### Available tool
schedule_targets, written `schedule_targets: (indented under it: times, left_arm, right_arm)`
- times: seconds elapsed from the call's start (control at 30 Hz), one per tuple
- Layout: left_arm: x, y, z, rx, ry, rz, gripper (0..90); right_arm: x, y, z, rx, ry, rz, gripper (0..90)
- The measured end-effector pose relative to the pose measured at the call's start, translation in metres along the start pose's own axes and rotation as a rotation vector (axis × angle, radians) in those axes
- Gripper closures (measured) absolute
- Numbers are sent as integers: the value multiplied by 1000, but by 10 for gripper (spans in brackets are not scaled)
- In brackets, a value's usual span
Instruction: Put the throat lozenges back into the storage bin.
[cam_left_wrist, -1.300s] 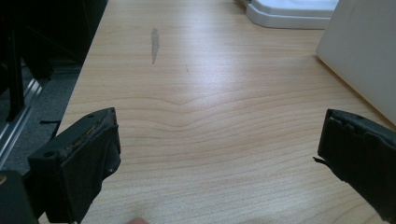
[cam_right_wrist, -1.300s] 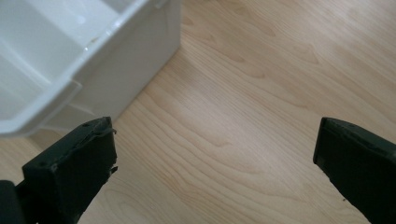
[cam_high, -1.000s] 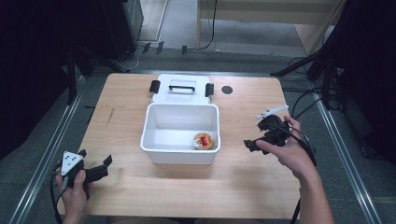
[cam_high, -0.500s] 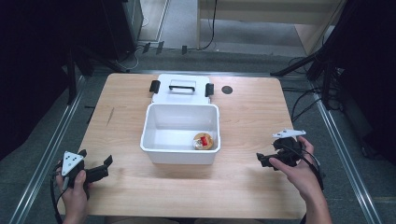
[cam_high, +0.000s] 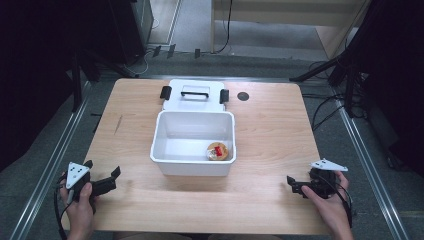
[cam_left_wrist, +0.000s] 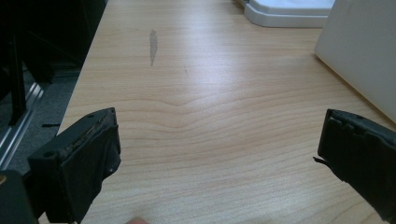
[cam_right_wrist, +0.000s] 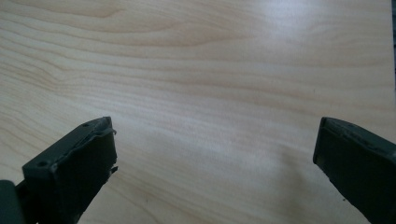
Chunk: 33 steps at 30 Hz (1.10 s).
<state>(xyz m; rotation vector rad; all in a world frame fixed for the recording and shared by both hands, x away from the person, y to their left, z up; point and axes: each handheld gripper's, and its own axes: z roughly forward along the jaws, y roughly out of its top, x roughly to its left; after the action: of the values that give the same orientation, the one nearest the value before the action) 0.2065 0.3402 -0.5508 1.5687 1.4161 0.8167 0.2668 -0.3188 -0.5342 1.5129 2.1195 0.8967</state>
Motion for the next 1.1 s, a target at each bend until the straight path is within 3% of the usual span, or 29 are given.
schedule_targets:
  times: [0.1, 0.37, 0.47, 0.57, 0.8, 1.1]
  left_arm:
    - [0, 0, 0, 1, 4, -5, 0]
    - [0, 0, 1, 4, 5, -7, 0]
    - [1, 0, 1, 4, 9, -13, 0]
    - [1, 0, 1, 4, 9, -13, 0]
    - [1, 1, 1, 9, 6, -18, 0]
    - [1, 1, 2, 10, 0, -22, 0]
  right_arm:
    - [-7, -12, -4, -30, 17, 49, 0]
    - [-16, -31, -18, -112, 7, 96, 0]
    - [-23, -42, -23, -155, 23, 164, 1]
    - [-25, -43, -25, -174, 19, 187, 4]
    - [-27, -44, -25, -246, -66, 263, 57]
    - [-24, -43, -24, -237, -85, 234, 83]
